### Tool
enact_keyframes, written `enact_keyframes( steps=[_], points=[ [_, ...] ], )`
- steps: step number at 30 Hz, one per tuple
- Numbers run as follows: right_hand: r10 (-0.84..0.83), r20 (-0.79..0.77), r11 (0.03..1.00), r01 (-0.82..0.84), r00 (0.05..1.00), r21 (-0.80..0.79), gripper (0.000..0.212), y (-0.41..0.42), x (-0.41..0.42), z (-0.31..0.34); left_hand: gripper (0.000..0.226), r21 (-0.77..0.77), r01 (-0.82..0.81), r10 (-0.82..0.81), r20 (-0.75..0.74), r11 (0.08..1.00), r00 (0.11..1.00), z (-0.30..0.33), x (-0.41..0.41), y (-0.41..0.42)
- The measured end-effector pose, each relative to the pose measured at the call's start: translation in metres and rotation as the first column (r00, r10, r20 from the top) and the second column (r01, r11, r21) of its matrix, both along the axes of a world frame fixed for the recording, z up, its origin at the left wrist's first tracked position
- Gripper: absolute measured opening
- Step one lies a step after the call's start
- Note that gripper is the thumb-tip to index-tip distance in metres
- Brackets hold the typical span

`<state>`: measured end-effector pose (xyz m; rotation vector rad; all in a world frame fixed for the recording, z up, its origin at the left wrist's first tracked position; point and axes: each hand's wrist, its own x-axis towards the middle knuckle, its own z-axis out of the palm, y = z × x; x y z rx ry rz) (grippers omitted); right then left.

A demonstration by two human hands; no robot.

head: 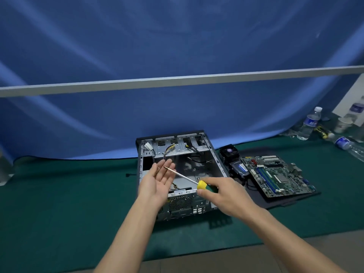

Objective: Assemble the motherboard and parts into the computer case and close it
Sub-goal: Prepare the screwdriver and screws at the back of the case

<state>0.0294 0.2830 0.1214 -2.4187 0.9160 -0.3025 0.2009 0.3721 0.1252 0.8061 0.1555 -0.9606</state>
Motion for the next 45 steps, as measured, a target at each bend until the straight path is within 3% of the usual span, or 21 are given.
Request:
enact_keyframes(
  steps=[5, 9, 15, 19, 23, 35, 45],
  points=[
    [0.081, 0.014, 0.997, -0.081, 0.997, -0.021, 0.019, 0.013, -0.011, 0.006, 0.028, -0.013, 0.029, -0.029, -0.007, 0.999, 1.000, 0.006, -0.019, 0.021],
    [0.110, 0.006, 0.994, -0.109, 0.994, -0.032, 0.027, 0.014, -0.026, 0.005, 0.026, 0.005, -0.013, 0.013, 0.022, 1.000, 1.000, 0.011, -0.040, 0.031],
    [0.154, 0.007, 0.983, -0.154, 0.988, 0.095, 0.029, 0.019, -0.051, -0.001, 0.026, 0.058, -0.042, 0.036, 0.103, 0.997, 0.994, 0.004, -0.068, 0.043],
    [0.188, -0.012, 0.942, -0.177, 0.982, 0.286, 0.025, 0.025, -0.058, -0.011, 0.026, 0.092, -0.030, 0.017, 0.131, 0.995, 0.991, -0.011, -0.078, 0.050],
    [0.177, 0.016, 0.828, -0.158, 0.984, 0.538, 0.031, 0.032, -0.061, -0.028, 0.028, 0.117, -0.019, 0.007, 0.102, 0.993, 0.995, -0.037, -0.080, 0.052],
    [-0.117, -0.035, 0.692, 0.107, 0.993, 0.714, 0.025, 0.081, -0.039, -0.141, 0.033, 0.322, 0.043, -0.036, -0.028, 0.946, 0.999, -0.144, -0.056, 0.056],
    [-0.297, -0.131, 0.558, 0.283, 0.946, 0.780, 0.034, 0.118, 0.001, -0.212, 0.018, 0.459, 0.129, -0.086, -0.114, 0.879, 0.990, -0.205, -0.025, 0.052]
  ],
)
